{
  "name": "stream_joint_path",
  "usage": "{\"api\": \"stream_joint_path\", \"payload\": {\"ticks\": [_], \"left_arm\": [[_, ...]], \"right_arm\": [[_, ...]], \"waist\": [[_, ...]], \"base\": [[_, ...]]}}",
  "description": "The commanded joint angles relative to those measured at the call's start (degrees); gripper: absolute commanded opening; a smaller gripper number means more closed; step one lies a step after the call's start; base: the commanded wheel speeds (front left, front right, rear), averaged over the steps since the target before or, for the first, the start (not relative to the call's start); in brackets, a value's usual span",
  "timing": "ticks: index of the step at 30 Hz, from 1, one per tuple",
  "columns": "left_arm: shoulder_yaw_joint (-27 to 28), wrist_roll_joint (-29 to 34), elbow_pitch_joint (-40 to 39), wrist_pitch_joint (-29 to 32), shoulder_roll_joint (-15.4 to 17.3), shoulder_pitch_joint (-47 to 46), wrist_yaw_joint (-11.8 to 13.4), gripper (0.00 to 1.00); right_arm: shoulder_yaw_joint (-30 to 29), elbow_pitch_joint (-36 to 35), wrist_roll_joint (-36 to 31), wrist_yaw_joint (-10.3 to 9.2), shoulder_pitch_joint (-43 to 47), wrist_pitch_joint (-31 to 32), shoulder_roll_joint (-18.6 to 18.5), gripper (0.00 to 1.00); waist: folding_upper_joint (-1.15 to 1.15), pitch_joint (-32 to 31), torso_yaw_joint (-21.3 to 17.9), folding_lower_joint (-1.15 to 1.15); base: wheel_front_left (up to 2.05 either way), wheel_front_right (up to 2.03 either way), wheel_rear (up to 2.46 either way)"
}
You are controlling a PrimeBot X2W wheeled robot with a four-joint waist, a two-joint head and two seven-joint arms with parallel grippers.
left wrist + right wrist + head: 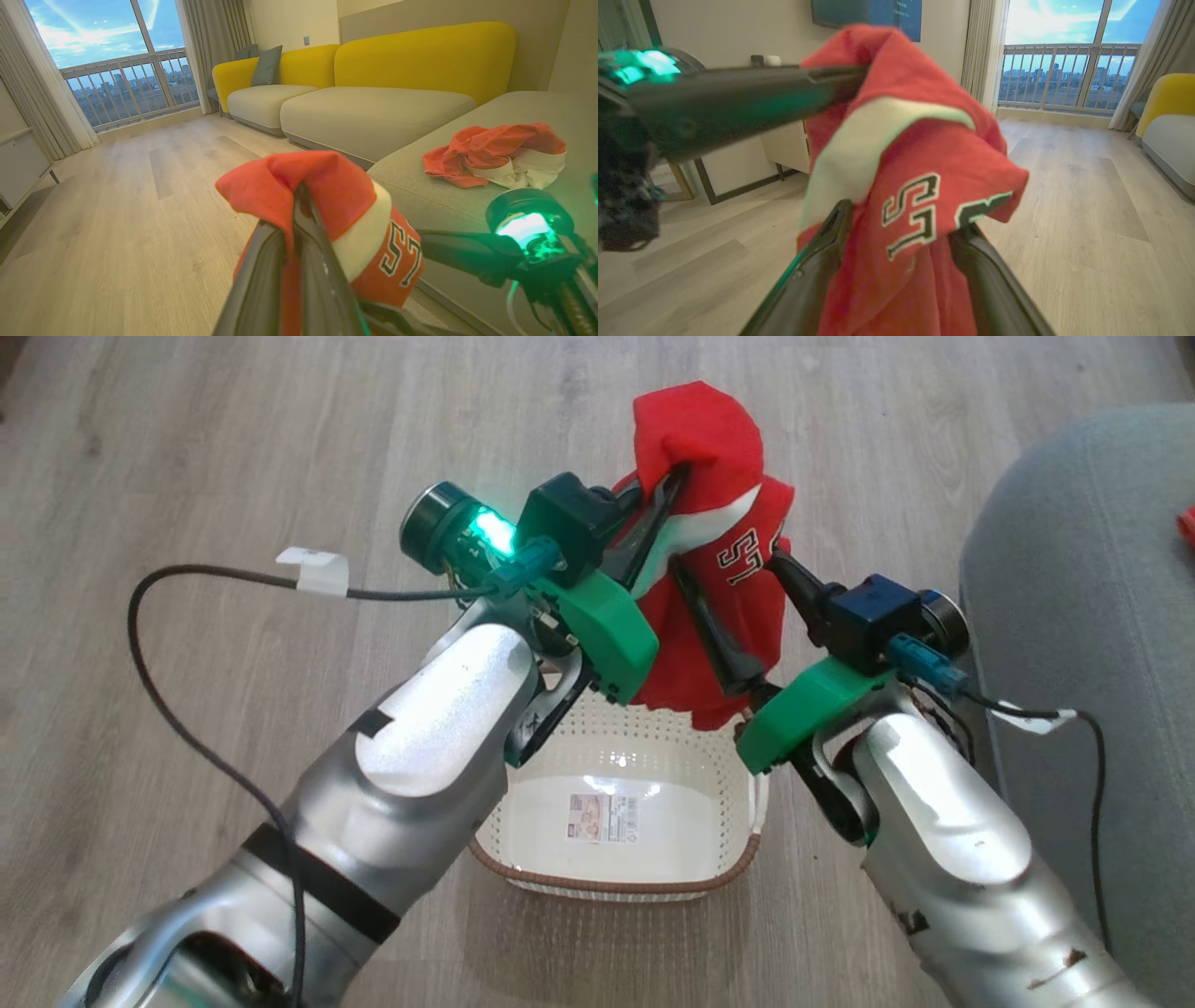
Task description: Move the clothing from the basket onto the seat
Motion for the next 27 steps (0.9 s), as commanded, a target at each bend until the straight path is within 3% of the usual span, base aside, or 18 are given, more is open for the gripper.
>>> {"api": "stream_joint_path", "payload": {"ticks": [1,6,15,16,17,18,27], "left_arm": [[1.29,-0.6,-2.18,-0.16,0.95,-4.27,0.23,0.0],[-0.74,-1.77,-3.17,-0.28,0.95,-4.42,0.59,0.0],[-3.76,-3.74,-4.73,-0.45,0.95,-4.89,1.39,0.0],[-3.98,-3.95,-4.76,-0.47,0.95,-4.89,1.46,0.0],[-4.17,-4.13,-4.77,-0.5,0.95,-4.88,1.52,0.0],[-4.32,-4.29,-4.7,-0.53,0.95,-4.85,1.6,0.0],[-4.21,-4.93,-3.04,-0.74,0.96,-4.36,2.16,0.0]], "right_arm": [[0.79,0.4,-0.38,-0.02,-2.3,-0.54,0.63,1.0],[1.55,8.12,0.2,-0.02,-4.75,-0.54,1.14,1.0],[7.82,14.56,6.03,-0.02,-9.41,-0.54,1.2,1.0],[8.21,15.37,6.47,-0.02,-9.79,-0.54,1.2,0.72],[8.42,16.01,6.93,-0.02,-10.15,-0.54,1.2,0.25],[8.51,16.43,7.29,-0.02,-10.46,-0.54,1.2,0.0],[7.53,16.56,8.63,-0.02,-10.32,-0.54,1.21,0.0]], "waist": [[0.0,-0.19,0.69,0.0],[0.0,-0.26,2.13,0.0],[0.0,-0.16,4.14,0.0],[0.0,-0.16,4.31,0.0],[0.0,-0.19,4.46,0.0],[0.0,-0.22,4.58,0.0],[0.0,-0.19,3.96,0.0]], "base": [[0.0,0.0,0.0],[0.0,0.0,0.0],[0.0,0.0,0.0],[0.0,0.0,0.0],[0.0,0.0,0.0],[0.0,0.0,0.0],[0.0,0.0,0.0]]}}
